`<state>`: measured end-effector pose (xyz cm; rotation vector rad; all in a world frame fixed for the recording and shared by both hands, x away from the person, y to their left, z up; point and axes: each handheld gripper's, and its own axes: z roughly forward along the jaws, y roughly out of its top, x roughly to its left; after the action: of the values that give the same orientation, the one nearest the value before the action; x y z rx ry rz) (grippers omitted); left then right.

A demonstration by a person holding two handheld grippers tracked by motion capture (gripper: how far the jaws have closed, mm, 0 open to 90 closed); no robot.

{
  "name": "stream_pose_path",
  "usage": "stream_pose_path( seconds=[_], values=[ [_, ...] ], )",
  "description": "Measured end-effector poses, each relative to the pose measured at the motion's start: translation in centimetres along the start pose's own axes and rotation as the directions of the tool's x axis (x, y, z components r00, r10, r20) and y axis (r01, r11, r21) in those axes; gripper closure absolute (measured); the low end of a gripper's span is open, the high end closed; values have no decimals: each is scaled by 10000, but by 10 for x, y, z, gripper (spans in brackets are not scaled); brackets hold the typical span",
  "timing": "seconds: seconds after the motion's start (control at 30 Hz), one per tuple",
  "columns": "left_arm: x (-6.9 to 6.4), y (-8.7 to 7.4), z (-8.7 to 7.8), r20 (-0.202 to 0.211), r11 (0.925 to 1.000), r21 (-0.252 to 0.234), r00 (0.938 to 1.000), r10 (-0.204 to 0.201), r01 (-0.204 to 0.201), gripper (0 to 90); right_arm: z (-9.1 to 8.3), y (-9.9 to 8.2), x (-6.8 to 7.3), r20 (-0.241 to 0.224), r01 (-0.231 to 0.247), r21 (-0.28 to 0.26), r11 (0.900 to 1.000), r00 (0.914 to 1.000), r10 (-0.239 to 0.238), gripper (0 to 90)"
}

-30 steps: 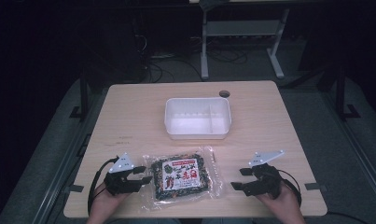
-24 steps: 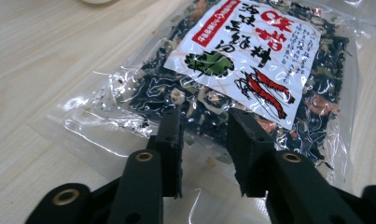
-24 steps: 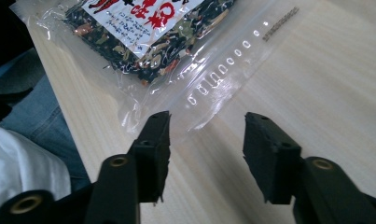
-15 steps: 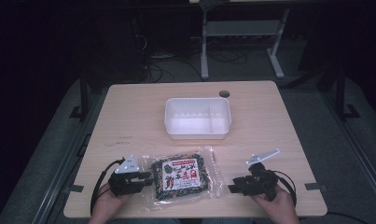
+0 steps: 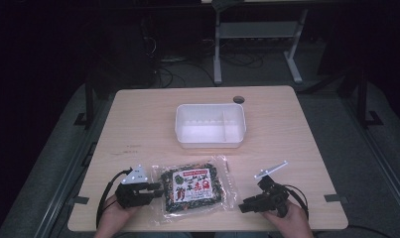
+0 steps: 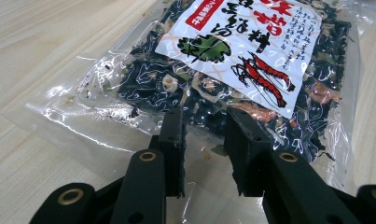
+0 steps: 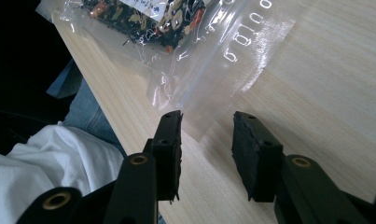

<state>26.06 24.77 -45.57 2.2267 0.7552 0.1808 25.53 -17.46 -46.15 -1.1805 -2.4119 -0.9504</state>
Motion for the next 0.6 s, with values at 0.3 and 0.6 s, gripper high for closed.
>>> stream_pose_path(
  seconds=[0.3,0.6],
  values=[
    [-1,0,0,-26,10000,48,10000,75,-75,666,6,5,2,-201,-68,78,9999,9998,70,636],
    [-2,1,1,-25,9997,81,9998,213,-213,653,10,9,-1,-234,-451,-217,9987,9987,446,724]
  ],
)
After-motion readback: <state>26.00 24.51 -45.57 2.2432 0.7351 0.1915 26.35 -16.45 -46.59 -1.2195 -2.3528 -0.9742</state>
